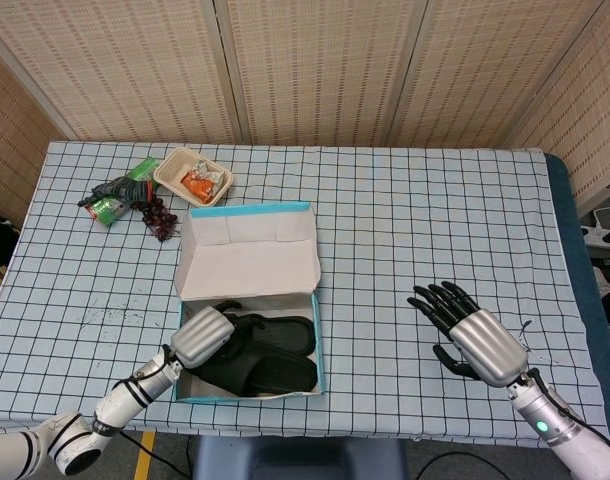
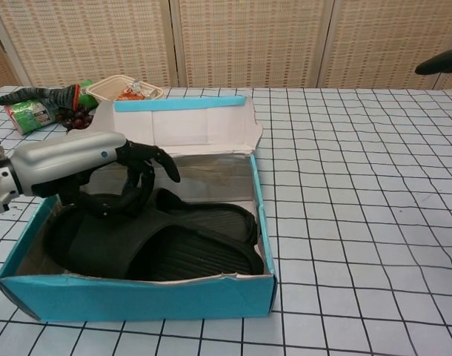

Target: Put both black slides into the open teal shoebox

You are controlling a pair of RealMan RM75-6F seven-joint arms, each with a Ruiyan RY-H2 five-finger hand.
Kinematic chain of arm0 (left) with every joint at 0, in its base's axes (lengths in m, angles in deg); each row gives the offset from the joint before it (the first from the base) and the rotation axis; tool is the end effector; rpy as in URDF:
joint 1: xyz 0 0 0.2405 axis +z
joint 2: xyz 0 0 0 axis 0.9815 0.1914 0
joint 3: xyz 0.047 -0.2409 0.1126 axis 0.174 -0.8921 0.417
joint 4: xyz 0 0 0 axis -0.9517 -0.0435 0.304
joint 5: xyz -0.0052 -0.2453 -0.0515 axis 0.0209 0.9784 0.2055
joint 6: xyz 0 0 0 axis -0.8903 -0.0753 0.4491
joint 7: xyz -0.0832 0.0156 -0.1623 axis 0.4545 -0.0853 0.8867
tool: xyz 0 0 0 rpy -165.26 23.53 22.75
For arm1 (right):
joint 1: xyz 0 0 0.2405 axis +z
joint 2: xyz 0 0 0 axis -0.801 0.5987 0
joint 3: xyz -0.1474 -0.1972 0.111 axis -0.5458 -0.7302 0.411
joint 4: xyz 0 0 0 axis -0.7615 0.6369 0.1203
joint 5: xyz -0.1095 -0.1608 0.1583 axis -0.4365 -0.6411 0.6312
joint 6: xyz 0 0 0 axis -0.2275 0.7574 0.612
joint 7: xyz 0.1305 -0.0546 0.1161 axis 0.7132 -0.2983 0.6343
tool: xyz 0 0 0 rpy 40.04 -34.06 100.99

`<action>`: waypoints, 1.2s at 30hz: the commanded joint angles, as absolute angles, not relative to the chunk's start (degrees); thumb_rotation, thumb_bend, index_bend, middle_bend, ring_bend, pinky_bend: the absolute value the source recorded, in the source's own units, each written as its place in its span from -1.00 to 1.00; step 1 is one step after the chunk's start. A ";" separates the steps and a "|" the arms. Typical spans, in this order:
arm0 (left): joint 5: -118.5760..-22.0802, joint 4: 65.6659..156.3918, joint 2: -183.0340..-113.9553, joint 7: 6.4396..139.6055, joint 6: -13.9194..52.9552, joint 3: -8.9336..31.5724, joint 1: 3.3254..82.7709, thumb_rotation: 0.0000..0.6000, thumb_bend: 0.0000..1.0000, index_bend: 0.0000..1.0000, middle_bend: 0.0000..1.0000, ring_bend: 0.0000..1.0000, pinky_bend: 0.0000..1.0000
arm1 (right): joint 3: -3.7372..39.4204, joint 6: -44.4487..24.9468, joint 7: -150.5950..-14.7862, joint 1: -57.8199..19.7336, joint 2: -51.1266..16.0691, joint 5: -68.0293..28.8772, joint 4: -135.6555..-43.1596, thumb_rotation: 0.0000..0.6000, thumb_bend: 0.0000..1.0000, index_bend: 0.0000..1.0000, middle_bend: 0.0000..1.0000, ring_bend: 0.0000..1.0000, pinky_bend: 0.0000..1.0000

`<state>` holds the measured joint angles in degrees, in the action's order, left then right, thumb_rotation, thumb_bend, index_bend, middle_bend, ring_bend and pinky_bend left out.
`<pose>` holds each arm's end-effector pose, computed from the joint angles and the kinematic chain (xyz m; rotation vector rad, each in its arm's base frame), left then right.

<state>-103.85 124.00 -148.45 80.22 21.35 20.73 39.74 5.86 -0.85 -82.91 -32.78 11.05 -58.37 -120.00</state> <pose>-0.1511 0.3232 -0.0618 -2.1619 -0.9217 -1.2070 -0.2209 -0.2559 0.0946 1.9404 -0.8205 1.0521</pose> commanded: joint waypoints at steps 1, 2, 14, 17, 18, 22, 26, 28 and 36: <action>-103.67 123.63 -148.43 80.90 21.92 21.11 39.73 1.00 0.30 -0.44 -0.02 0.10 -0.53 | 5.87 -0.60 -83.22 -32.96 11.26 -58.38 -120.31 1.00 -0.19 -1.00 -1.00 -1.00 -1.00; -103.58 123.42 -148.48 81.18 22.24 21.27 39.68 1.00 0.30 -0.44 -0.02 0.11 -0.52 | 5.88 -0.54 -83.42 -33.01 11.34 -58.39 -120.48 1.00 -0.19 -1.00 -1.00 -1.00 -1.00; -104.64 122.96 -148.57 81.77 21.37 22.28 40.26 1.00 0.30 -0.39 0.01 0.11 -0.50 | 6.03 -0.61 -84.24 -33.04 11.48 -58.49 -121.47 1.00 -0.19 -1.00 -1.00 -1.00 -1.00; -105.13 122.42 -148.99 82.32 21.13 23.06 40.66 1.00 0.31 -0.37 0.01 0.12 -0.47 | 6.06 -0.43 -84.43 -33.12 11.65 -58.59 -121.64 1.00 -0.19 -1.00 -1.00 -1.00 -1.00; -105.39 122.29 -149.12 82.38 20.88 23.30 40.83 1.00 0.31 -0.37 0.01 0.12 -0.47 | 6.10 -0.31 -84.48 -33.16 11.74 -58.61 -121.71 1.00 -0.19 -1.00 -1.00 -1.00 -1.00; -106.76 121.29 -150.10 82.79 19.77 24.28 41.44 1.00 0.32 -0.36 0.01 0.12 -0.44 | 6.24 0.26 -84.82 -33.42 12.30 -58.66 -122.29 1.00 -0.19 -1.00 -1.00 -1.00 -1.00; -107.18 120.17 -150.97 83.55 19.87 24.72 41.49 1.00 0.31 -0.36 0.01 0.13 -0.42 | 6.32 0.91 -85.06 -33.76 12.88 -58.84 -122.91 1.00 -0.19 -1.00 -1.00 -1.00 -1.00; -107.21 119.73 -151.29 83.96 20.25 24.91 41.39 1.00 0.31 -0.35 0.01 0.13 -0.42 | 6.33 1.22 -85.20 -33.94 13.15 -58.99 -123.17 1.00 -0.19 -1.00 -1.00 -1.00 -1.00; -107.46 119.55 -151.46 83.60 20.58 25.29 41.36 1.00 0.31 -0.35 0.01 0.13 -0.43 | 6.49 1.36 -85.13 -34.16 13.45 -58.86 -123.40 1.00 -0.19 -1.00 -1.00 -1.00 -1.00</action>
